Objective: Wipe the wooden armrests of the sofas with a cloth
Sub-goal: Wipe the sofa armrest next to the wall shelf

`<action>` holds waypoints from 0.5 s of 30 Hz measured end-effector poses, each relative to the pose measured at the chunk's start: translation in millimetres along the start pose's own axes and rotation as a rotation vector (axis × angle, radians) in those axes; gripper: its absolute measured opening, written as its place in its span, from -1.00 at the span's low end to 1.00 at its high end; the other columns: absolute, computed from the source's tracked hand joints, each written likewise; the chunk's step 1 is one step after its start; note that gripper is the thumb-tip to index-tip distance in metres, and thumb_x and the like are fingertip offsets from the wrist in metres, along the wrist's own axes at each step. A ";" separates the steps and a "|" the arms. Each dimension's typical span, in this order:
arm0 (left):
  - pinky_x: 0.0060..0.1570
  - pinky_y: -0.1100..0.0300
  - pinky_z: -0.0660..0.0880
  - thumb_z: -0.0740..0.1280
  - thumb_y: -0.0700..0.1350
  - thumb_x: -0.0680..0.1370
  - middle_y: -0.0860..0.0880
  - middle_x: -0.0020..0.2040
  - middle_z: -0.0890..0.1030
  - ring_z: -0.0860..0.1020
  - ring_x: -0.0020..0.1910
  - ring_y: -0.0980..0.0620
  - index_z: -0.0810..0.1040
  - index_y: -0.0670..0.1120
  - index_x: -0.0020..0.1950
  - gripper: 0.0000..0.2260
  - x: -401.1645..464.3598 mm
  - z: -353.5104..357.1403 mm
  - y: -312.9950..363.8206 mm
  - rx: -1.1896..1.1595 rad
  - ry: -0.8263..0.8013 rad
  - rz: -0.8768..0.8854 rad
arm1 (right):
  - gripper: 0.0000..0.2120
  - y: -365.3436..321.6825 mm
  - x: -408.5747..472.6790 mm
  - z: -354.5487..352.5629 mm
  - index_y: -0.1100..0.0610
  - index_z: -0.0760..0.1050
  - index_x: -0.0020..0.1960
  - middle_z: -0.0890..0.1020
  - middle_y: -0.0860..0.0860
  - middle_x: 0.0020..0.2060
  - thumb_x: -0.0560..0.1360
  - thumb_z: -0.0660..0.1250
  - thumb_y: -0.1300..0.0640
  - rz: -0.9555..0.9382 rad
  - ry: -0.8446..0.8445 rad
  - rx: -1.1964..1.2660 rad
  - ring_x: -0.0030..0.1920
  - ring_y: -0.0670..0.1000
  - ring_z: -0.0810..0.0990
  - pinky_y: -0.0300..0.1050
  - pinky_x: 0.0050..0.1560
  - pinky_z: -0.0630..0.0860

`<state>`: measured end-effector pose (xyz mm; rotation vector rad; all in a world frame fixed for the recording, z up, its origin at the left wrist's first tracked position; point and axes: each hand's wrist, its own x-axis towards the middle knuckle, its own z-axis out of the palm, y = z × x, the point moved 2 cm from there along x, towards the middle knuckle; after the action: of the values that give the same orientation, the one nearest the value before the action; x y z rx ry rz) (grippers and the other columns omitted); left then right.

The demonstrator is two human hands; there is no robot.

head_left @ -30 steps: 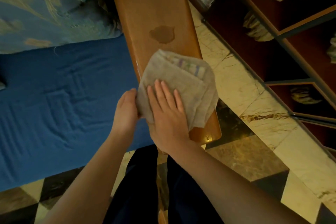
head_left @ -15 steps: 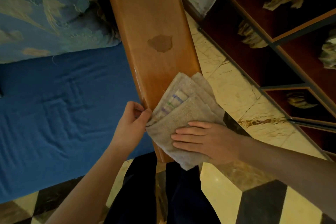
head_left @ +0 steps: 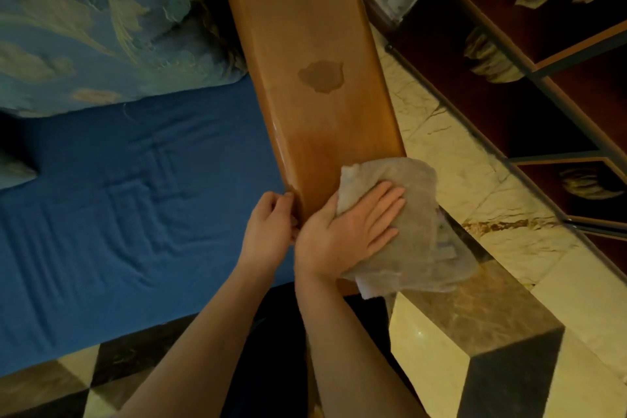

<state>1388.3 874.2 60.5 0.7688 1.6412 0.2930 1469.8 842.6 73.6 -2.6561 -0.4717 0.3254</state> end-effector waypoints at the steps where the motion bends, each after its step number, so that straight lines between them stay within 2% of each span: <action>1: -0.30 0.14 0.46 0.24 0.03 0.63 0.11 -0.42 0.54 0.52 -0.40 0.16 0.55 -0.06 -0.21 -0.72 1.3 -3.9 -0.5 -0.049 -0.005 -0.031 | -0.33 -12.5 -3.6 6.1 0.19 0.14 0.66 0.15 0.10 0.67 0.63 0.08 -0.09 -0.045 -0.038 -0.017 0.67 0.08 0.07 0.22 0.63 0.01; 3: -0.34 0.15 0.47 0.23 0.04 0.63 0.10 -0.44 0.55 0.52 -0.39 0.13 0.57 0.04 -0.41 -0.59 2.9 -15.1 -1.1 -0.182 0.002 -0.089 | -0.27 -29.0 -10.8 17.1 0.19 0.09 0.67 0.10 0.12 0.68 0.57 0.05 -0.09 -0.267 -0.152 -0.105 0.68 0.08 0.01 0.18 0.64 -0.07; 4: -0.35 0.15 0.49 0.21 0.06 0.64 0.08 -0.42 0.58 0.54 -0.40 0.13 0.60 0.05 -0.42 -0.56 3.1 -19.8 -1.7 -0.235 0.013 -0.110 | -0.25 -27.6 -12.6 19.4 0.19 0.07 0.68 0.09 0.12 0.68 0.55 0.04 -0.09 -0.406 -0.207 -0.163 0.68 0.08 -0.01 0.16 0.65 -0.09; 7: -0.34 0.19 0.55 0.18 0.09 0.67 0.05 -0.29 0.69 0.65 -0.33 0.11 0.62 -0.02 -0.15 -0.65 4.3 -28.7 3.6 -0.343 0.029 -0.095 | -0.24 3.5 -9.1 9.2 0.17 0.06 0.68 0.08 0.10 0.68 0.53 0.08 -0.06 -0.809 -0.348 -0.306 0.68 0.08 -0.02 0.14 0.66 -0.11; 10: -0.19 0.12 0.52 0.19 0.08 0.64 -0.02 -0.04 0.66 0.64 -0.10 0.00 0.58 -0.03 0.08 -0.76 4.1 -26.9 6.1 -0.271 0.114 -0.049 | -0.33 57.7 -0.2 -15.0 0.14 0.17 0.66 0.17 0.07 0.66 0.60 0.20 -0.03 -1.156 -0.457 -0.390 0.68 0.06 0.04 0.12 0.66 -0.08; 13: -0.14 0.10 0.55 0.19 -0.04 0.68 -0.08 0.09 0.60 0.64 0.01 -0.04 0.52 -0.01 0.13 -0.86 1.0 -25.9 10.3 -0.192 0.149 0.008 | -0.38 107.4 9.6 -38.7 0.09 0.22 0.65 0.17 0.01 0.66 0.62 0.19 -0.01 -1.303 -0.492 -0.414 0.68 0.02 0.04 0.10 0.66 -0.06; 15: -0.06 0.02 0.60 0.21 -0.09 0.68 -0.08 0.13 0.60 0.65 0.04 -0.05 0.51 0.02 0.14 -0.89 0.4 -26.0 11.6 -0.114 0.156 0.029 | -0.38 130.6 13.3 -50.1 0.06 0.20 0.66 0.13 -0.04 0.67 0.62 0.18 -0.02 -1.256 -0.478 -0.398 0.66 0.01 0.10 0.08 0.66 -0.04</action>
<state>1367.4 888.9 73.0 0.6979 1.7443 0.4724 1532.7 718.0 58.1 -2.0057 -2.3308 0.4568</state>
